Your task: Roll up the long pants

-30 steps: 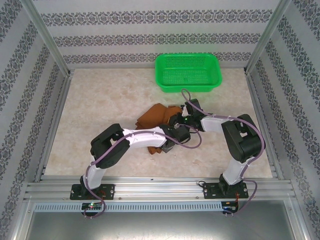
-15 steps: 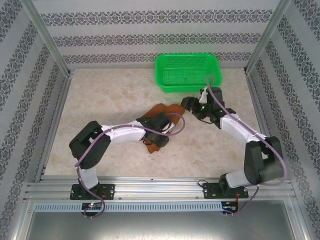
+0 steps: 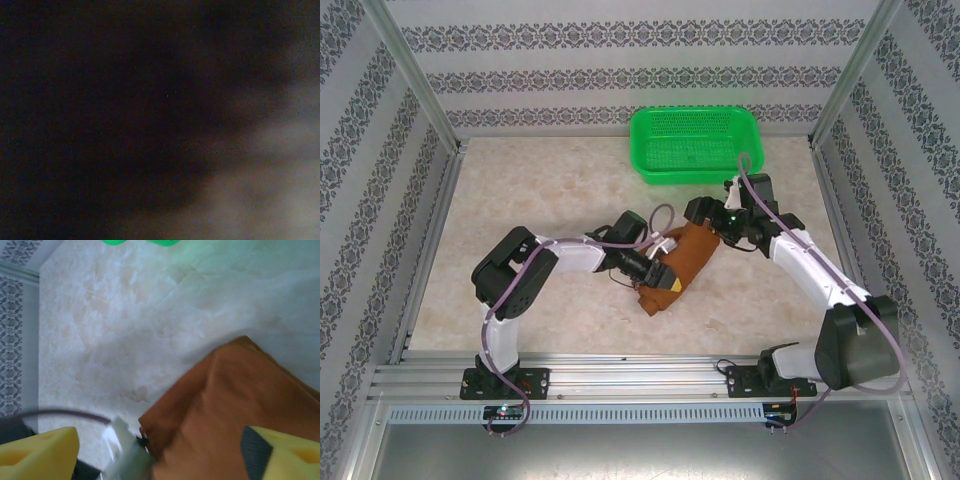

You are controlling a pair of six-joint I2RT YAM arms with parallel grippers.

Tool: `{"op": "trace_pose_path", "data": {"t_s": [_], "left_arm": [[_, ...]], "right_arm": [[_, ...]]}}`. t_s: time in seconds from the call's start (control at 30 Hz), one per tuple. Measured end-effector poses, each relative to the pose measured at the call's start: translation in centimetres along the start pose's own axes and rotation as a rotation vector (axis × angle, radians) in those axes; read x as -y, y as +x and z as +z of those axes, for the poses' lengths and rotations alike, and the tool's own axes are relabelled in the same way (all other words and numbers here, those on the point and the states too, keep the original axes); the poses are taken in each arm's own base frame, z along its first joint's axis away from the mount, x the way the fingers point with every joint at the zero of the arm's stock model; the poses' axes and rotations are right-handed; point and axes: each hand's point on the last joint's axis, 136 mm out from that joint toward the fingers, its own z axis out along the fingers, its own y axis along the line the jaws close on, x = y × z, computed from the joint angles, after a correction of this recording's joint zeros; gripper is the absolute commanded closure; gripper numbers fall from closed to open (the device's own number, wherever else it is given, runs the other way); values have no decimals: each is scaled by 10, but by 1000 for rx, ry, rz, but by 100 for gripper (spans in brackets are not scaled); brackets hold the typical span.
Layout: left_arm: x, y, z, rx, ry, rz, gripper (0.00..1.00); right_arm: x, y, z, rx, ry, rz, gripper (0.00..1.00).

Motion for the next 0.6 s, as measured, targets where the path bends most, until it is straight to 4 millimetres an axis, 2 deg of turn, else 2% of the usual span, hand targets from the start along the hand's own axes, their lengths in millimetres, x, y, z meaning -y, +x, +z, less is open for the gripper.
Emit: {"op": "trace_pose_path", "data": {"t_s": [0.07, 0.1, 0.13, 0.23, 0.33, 0.47, 0.6], "left_arm": [[-4, -10, -11, 26, 46, -67, 100], [-7, -15, -16, 42, 63, -90, 100], [-11, -21, -22, 67, 80, -116, 100], [-25, -31, -34, 122, 119, -178, 100], [-31, -36, -36, 146, 157, -208, 100], [-33, -42, -34, 177, 220, -232, 100], [-34, -49, -32, 211, 281, -248, 100]], "right_arm": [[1, 2, -8, 10, 17, -10, 11], [1, 3, -11, 11, 22, -11, 5], [2, 4, -12, 12, 29, -12, 4], [11, 10, -10, -10, 57, -8, 4], [26, 21, 1, -57, 92, 18, 4], [52, 39, 26, -138, 141, 80, 3], [62, 49, 49, -195, 158, 106, 3]]}}
